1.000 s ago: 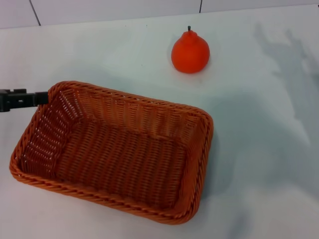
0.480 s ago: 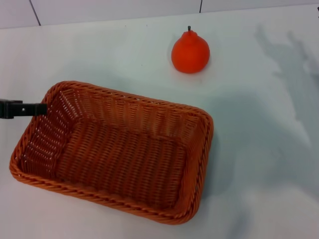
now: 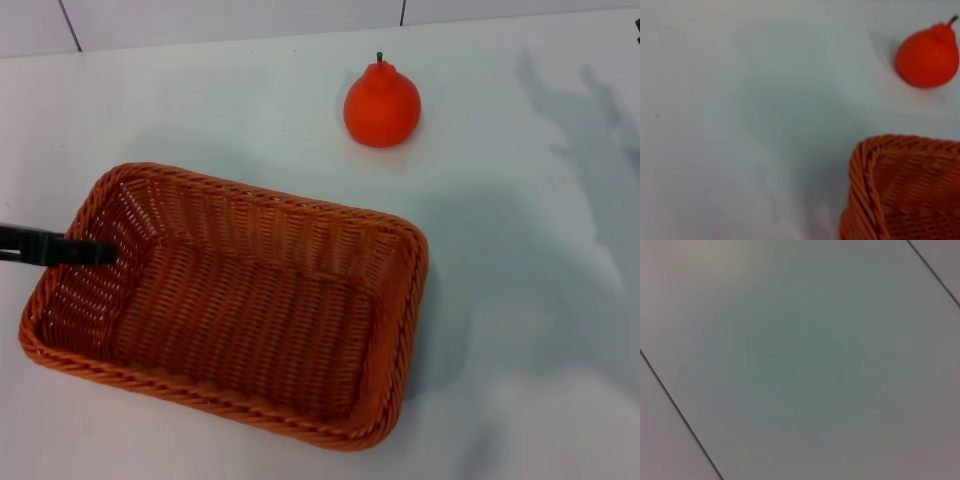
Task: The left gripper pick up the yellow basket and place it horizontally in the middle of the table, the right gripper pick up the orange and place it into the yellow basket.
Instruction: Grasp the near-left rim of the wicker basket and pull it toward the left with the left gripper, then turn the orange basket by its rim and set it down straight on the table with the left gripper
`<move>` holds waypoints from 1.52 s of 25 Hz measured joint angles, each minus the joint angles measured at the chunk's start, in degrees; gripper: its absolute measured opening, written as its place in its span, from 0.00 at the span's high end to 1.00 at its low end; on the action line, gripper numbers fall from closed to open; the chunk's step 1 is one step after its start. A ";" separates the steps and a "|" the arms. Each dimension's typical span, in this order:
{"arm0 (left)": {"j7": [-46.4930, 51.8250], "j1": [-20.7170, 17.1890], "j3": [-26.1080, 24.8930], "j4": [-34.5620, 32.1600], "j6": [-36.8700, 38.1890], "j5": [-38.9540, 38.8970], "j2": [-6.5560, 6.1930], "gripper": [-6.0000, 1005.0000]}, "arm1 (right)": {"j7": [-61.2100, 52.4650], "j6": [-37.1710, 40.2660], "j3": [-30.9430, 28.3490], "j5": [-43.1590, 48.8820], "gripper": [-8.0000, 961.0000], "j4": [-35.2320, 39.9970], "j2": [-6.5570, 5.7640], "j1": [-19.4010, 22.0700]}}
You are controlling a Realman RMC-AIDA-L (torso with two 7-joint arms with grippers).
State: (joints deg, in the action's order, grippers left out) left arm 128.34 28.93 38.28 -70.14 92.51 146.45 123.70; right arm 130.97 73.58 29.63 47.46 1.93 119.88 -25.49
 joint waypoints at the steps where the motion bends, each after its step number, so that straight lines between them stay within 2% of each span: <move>1: 0.31 0.10 0.82 0.15 -0.08 0.42 0.07 0.19 | 0.02 -0.11 0.00 0.00 0.04 0.00 0.00 0.00; 5: 2.41 0.14 4.29 0.41 -1.23 1.41 0.11 0.19 | 0.05 -0.44 -0.02 0.00 0.04 0.00 0.00 0.00; 10: 3.44 0.21 5.85 0.40 -1.62 1.98 0.13 0.19 | 0.07 -0.52 -0.02 0.00 0.04 0.00 0.08 0.10; 14: 3.49 0.26 5.88 0.23 -1.52 1.73 0.14 0.38 | 0.03 -0.55 -0.02 0.00 0.04 0.00 0.09 0.24; 17: 3.50 0.26 5.73 0.06 -1.44 1.70 0.14 0.62 | 0.00 -0.70 -0.02 0.00 0.04 0.00 0.09 0.25; 22: 3.94 0.21 5.54 -0.84 -1.34 1.51 0.14 0.82 | -0.07 -1.28 -0.01 0.00 0.05 0.00 0.09 0.07; 27: 4.25 -0.20 3.31 -3.01 -1.25 -1.76 0.00 0.84 | -0.09 -1.29 -0.01 0.00 0.05 0.00 0.09 0.02; 34: 5.45 0.22 -6.98 -2.65 -0.37 -7.37 -0.43 0.85 | -0.10 -1.32 -0.24 0.00 0.06 0.00 0.09 0.20; 38: 6.70 -0.25 -10.62 -2.26 -0.53 -10.56 0.15 0.85 | -0.10 -1.60 -0.88 0.00 0.07 0.00 0.09 0.23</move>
State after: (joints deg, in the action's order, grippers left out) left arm 135.04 28.68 27.66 -72.41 91.98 135.89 123.85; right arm 130.87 71.98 28.76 47.46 1.93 119.97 -25.25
